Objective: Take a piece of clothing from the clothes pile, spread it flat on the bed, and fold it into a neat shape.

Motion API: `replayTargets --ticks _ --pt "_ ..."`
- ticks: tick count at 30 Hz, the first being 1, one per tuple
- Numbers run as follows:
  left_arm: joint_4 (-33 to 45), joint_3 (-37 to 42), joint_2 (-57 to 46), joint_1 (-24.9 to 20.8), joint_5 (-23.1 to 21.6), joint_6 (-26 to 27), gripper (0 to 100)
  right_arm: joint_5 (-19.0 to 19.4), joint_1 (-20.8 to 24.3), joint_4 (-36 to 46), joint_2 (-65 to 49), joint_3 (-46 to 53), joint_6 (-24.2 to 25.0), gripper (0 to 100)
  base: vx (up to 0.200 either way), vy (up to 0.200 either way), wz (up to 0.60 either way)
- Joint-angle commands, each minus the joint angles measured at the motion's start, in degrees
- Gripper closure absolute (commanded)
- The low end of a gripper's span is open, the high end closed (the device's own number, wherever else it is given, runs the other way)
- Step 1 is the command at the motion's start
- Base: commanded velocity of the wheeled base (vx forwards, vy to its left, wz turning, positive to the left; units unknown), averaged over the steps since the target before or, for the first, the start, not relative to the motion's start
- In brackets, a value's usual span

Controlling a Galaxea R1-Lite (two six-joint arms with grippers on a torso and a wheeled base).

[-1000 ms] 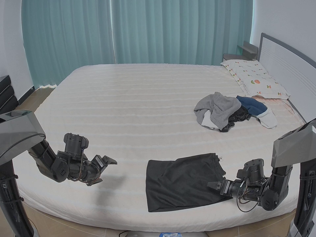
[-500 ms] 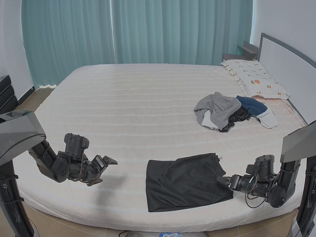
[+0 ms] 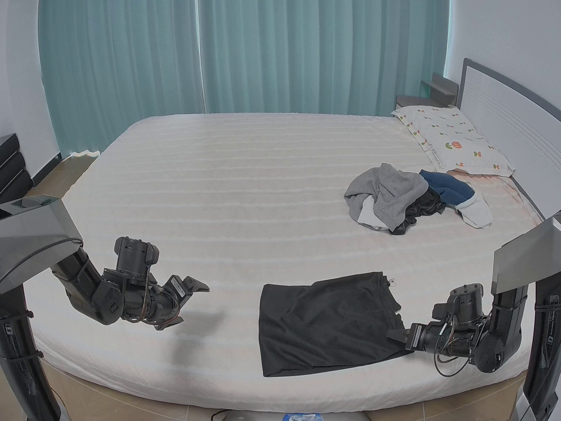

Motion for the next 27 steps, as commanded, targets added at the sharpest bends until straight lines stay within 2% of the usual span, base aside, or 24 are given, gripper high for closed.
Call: replayTargets --ticks 1,4,9,17,23,24,27 --pt "0.0 0.0 0.1 0.0 0.1 0.0 0 0.0 -1.6 0.0 0.2 2.2 -3.4 100 0.0 0.0 0.0" --pt "0.0 0.0 0.1 0.0 0.0 0.0 0 0.0 -3.1 0.0 -0.3 2.4 -5.6 100 0.0 0.0 0.0" --pt "0.0 0.0 0.1 0.0 0.0 0.0 0 0.0 -3.4 0.0 -0.9 2.7 -6.0 100 0.0 0.0 0.0" --pt "0.0 0.0 0.1 0.0 0.0 0.0 0 0.0 -5.0 0.2 -2.5 4.6 -11.5 100 0.0 0.0 0.0" --pt "0.0 0.0 0.1 0.0 0.0 0.0 0 0.0 -5.0 0.3 -1.7 4.9 -12.6 100 0.0 0.0 0.0" --pt "0.0 0.0 0.1 0.0 0.0 0.0 0 0.0 -4.9 0.2 -1.3 4.6 -12.6 0 0.0 0.0 0.0" --pt "0.0 0.0 0.1 0.0 0.0 0.0 0 0.0 -4.8 -0.5 -0.2 4.0 -12.6 0 0.0 0.0 0.0"
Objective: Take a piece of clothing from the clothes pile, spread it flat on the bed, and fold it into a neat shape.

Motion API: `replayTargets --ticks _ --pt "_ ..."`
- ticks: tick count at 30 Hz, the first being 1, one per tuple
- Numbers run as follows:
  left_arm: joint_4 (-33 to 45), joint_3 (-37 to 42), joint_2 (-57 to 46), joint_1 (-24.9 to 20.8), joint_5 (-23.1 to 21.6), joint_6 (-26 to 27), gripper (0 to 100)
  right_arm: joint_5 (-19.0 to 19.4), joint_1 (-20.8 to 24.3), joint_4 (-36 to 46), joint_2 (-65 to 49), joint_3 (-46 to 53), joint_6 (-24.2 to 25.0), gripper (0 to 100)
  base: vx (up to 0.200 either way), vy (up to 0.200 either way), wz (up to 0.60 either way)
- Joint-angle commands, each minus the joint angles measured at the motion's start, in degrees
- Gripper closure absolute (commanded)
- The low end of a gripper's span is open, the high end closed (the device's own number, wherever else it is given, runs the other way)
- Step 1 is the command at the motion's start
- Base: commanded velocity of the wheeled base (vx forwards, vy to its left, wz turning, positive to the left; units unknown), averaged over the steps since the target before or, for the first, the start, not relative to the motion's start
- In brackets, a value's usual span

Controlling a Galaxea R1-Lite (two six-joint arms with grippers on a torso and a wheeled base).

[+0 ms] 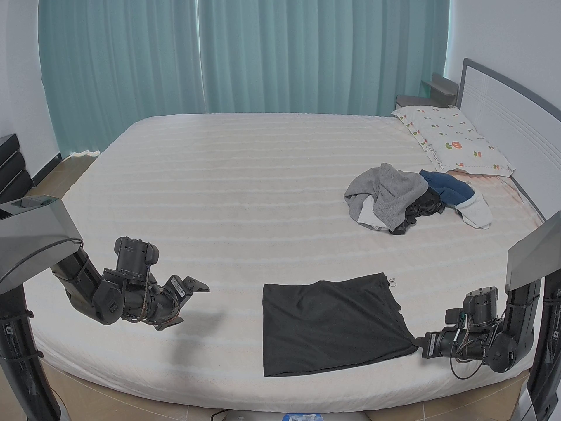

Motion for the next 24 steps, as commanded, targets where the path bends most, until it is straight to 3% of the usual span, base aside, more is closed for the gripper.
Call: replayTargets --ticks 1,4,7,8,9,11,17,24 --pt "0.0 0.0 0.1 0.0 0.0 0.0 0 0.1 -0.1 -1.0 1.0 -1.6 0.0 0 0.0 0.0 0.0" --pt "0.0 0.0 0.1 0.0 0.1 0.0 0 0.5 -0.5 -1.6 0.8 -6.5 1.6 0 0.0 0.0 0.0" --pt "0.0 -0.1 0.1 0.0 0.1 0.0 0 1.1 -0.3 -2.3 2.9 -13.1 8.3 0 0.0 0.0 0.0" --pt "0.0 -0.1 0.1 0.0 0.1 0.0 0 1.1 -0.3 -2.3 2.9 -13.1 8.3 0 0.0 0.0 0.0" --pt "0.1 -0.1 0.1 0.0 0.0 0.0 0 0.5 -0.3 -3.5 6.0 -18.5 15.4 0 0.0 0.0 0.0" --pt "0.1 -0.1 0.1 0.0 0.1 0.0 0 0.6 -0.7 -3.8 7.3 -21.7 19.1 0 0.0 0.0 0.0" --pt "0.1 -0.2 0.1 0.0 0.1 0.0 0 4.5 -0.2 -2.6 11.2 -30.6 20.5 0 0.0 0.0 0.0" --pt "0.0 -0.2 0.1 0.0 0.1 0.0 0 5.4 1.3 4.6 13.3 -40.2 20.6 0 0.0 0.0 0.0"
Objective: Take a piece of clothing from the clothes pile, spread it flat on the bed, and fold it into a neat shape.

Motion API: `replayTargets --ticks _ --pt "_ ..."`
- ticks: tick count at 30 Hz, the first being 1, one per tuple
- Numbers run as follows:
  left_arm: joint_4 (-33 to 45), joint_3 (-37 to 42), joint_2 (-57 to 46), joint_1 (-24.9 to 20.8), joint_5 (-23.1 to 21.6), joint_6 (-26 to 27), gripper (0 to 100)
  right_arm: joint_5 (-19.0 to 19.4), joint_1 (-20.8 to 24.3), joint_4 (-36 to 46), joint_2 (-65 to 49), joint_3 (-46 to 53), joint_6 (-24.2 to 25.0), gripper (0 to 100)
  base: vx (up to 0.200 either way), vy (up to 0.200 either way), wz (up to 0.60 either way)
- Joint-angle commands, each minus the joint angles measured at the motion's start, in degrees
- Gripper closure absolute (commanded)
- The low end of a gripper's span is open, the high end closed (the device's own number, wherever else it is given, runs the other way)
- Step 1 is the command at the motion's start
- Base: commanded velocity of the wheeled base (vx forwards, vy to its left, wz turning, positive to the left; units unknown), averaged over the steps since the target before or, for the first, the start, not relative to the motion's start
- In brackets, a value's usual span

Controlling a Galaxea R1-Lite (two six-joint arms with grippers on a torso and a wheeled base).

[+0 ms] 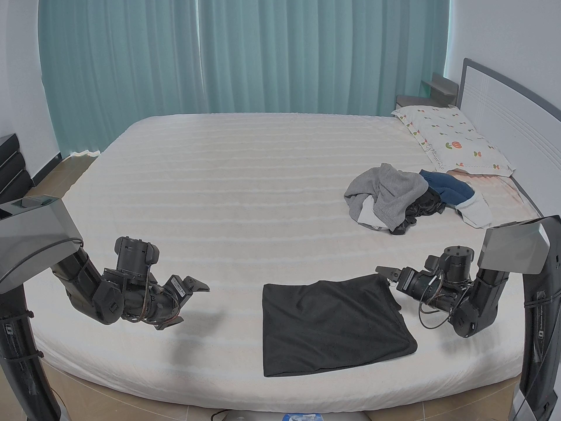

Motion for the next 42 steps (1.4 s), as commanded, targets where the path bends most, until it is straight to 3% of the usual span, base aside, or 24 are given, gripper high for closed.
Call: replayTargets --ticks 1,17,18,42 --pt "0.0 0.0 0.1 -0.1 0.0 0.0 0 0.8 1.2 3.9 3.5 -7.0 0.3 0 0.0 0.0 0.0" --pt "0.0 0.0 0.8 -0.6 1.9 0.0 0 1.8 2.4 4.2 4.0 -7.8 0.5 0 0.0 0.0 0.0" --pt "0.0 0.0 0.9 -0.7 2.0 0.0 0 1.7 2.4 4.2 4.2 -7.9 0.5 100 0.0 0.0 0.0" --pt "0.0 -0.1 0.8 -0.7 2.1 0.0 0 1.0 -3.0 4.2 3.8 -8.4 1.1 100 0.0 0.0 0.0"
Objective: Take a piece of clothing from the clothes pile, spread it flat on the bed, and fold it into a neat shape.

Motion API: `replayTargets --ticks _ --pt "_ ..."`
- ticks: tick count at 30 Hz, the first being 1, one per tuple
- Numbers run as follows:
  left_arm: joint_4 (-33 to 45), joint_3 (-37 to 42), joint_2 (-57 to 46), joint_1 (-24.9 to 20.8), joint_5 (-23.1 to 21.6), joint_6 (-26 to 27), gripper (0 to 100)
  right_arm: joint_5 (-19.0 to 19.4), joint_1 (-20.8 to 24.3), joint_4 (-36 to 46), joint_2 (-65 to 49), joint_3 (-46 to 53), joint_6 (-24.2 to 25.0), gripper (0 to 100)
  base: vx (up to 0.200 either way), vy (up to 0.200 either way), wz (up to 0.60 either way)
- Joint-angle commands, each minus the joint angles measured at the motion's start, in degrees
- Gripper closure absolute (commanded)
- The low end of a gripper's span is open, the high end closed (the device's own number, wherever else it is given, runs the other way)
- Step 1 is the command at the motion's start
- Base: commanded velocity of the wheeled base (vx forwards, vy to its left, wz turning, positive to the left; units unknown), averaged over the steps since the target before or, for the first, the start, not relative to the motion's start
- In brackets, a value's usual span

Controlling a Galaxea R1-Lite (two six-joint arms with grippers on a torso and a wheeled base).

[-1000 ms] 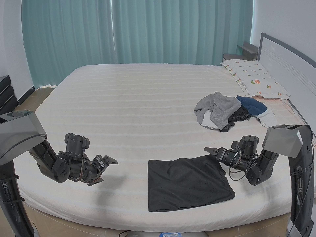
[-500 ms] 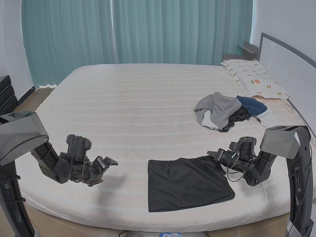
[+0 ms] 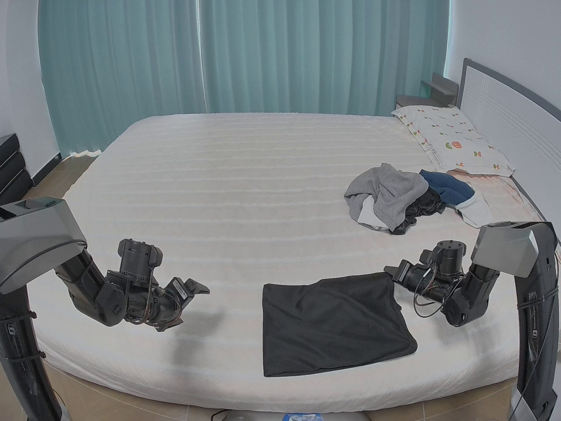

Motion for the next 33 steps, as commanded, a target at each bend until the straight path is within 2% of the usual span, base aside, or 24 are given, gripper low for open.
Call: replayTargets --ticks 1,16,32,33 --pt "0.0 0.0 0.1 0.0 0.0 0.0 0 0.1 -0.6 0.1 0.2 -0.5 0.0 100 0.0 0.0 0.0" --pt "0.0 0.1 0.0 0.0 0.0 0.0 0 0.1 -2.9 4.2 0.7 -3.1 0.0 100 0.0 0.0 0.0" --pt "0.0 0.1 0.0 0.0 0.0 0.0 0 0.1 -2.7 6.3 0.7 -3.0 -0.1 100 0.0 0.0 0.0" --pt "0.0 0.0 0.0 0.0 0.0 0.0 0 0.1 -2.7 6.3 0.7 -3.0 -0.1 0 0.0 0.0 0.0"
